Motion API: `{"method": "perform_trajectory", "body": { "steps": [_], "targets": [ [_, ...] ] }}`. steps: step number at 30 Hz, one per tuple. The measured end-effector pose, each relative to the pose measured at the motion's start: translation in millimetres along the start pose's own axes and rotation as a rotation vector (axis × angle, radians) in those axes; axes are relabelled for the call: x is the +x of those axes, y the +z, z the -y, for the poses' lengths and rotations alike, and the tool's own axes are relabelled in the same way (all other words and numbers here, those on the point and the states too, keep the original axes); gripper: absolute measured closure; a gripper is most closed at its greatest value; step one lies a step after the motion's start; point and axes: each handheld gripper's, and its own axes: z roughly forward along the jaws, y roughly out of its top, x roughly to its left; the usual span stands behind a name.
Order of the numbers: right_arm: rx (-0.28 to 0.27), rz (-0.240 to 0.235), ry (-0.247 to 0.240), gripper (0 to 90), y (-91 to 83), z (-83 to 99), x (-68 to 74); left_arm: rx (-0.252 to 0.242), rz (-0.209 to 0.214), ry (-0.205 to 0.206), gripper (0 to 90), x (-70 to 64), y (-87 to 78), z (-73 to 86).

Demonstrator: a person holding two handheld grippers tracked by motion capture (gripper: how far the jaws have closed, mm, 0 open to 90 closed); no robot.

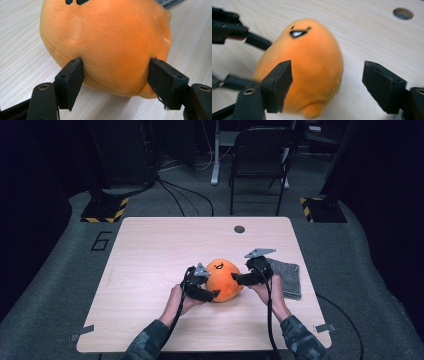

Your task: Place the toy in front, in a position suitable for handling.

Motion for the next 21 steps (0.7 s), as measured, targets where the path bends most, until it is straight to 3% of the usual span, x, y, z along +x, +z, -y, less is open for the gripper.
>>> {"method": "perform_trajectory", "body": {
  "steps": [3, 4, 6, 7, 10, 12, 14, 17, 19, 20, 21],
  "targets": [
    [0.000, -0.023, -0.009, 20.4, 4.3, -9.5, -3.8, -0.002, -0.001, 0.000, 29.2, 0.1, 0.2, 0.0],
    [0.008, -0.065, -0.054, 21.2, 10.5, -18.3, -5.9, -0.001, 0.000, -0.002, 29.1, 0.1, 0.1, 0.1],
    [0.013, -0.056, -0.053, 21.2, 13.0, -21.7, -4.5, 0.002, 0.006, 0.005, 29.0, 0.6, 0.1, 0.0],
    [0.035, -0.076, -0.095, 21.3, 21.8, -28.7, -5.3, 0.003, 0.006, 0.006, 28.9, 0.7, 0.0, 0.0],
    [0.074, -0.093, -0.107, 22.9, 33.1, -33.2, -5.7, 0.004, 0.012, 0.007, 28.8, 2.1, -0.3, 0.7],
    [0.087, -0.090, -0.112, 27.1, 37.5, -33.3, -5.4, 0.001, 0.015, 0.003, 28.3, 2.3, -0.1, 1.2],
    [0.114, -0.120, -0.142, 39.7, 45.8, -31.1, -5.2, -0.008, 0.019, -0.008, 28.2, 3.5, -0.2, 2.7],
    [0.132, -0.146, -0.177, 50.7, 54.1, -24.2, -2.2, -0.023, 0.012, -0.039, 25.8, 3.0, -3.8, 6.9],
    [0.135, -0.150, -0.171, 51.7, 54.5, -23.4, -1.4, -0.033, -0.003, -0.050, 24.7, 2.4, -6.1, 8.2],
    [0.137, -0.154, -0.161, 53.0, 55.3, -22.0, -2.0, -0.067, -0.002, -0.100, 22.7, -0.1, -11.4, 12.0],
    [0.137, -0.154, -0.161, 53.0, 55.3, -22.0, -2.0, -0.067, -0.002, -0.100, 22.3, -0.1, -11.4, 12.0]
  ]
}}
